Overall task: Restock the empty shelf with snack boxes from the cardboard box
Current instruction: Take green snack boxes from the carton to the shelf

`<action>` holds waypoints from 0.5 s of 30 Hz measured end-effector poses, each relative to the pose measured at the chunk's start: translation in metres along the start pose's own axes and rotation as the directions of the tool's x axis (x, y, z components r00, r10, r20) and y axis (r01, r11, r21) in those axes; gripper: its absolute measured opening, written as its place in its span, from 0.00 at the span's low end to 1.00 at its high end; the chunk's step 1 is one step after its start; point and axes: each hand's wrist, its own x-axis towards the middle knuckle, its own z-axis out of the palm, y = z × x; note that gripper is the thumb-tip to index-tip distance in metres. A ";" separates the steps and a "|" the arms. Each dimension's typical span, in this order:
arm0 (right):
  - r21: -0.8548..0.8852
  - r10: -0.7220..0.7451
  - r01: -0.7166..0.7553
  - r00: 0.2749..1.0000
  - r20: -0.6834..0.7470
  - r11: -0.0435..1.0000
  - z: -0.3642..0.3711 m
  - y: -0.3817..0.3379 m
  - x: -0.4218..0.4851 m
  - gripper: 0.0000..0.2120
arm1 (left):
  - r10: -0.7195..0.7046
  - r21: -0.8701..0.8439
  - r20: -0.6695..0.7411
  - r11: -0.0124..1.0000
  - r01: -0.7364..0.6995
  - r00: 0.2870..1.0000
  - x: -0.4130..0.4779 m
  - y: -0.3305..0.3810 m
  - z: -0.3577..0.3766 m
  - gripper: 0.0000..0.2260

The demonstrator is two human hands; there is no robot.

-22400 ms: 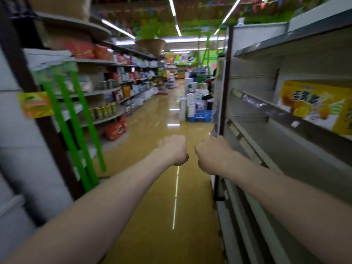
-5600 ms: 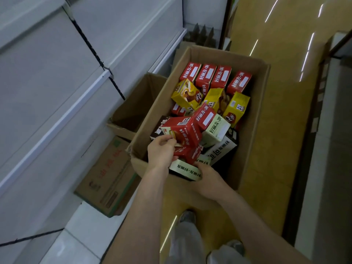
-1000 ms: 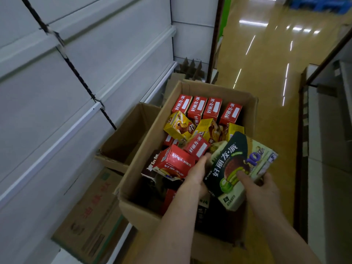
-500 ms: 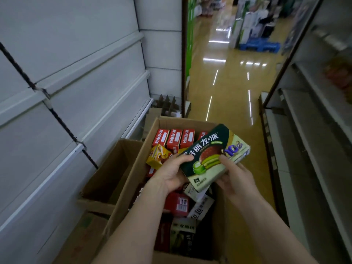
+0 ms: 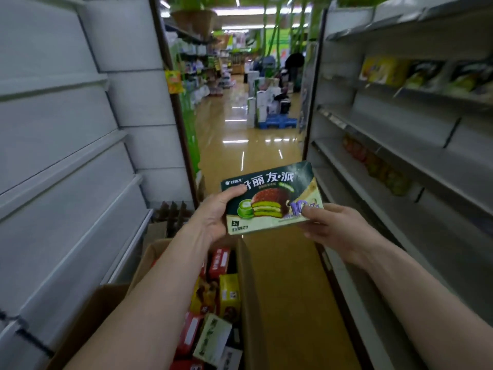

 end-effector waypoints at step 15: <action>-0.451 -0.324 0.180 0.909 -0.264 0.874 -0.187 -0.124 -0.022 0.11 | 0.190 0.107 0.368 0.964 -0.244 0.910 0.080 0.045 0.245 0.19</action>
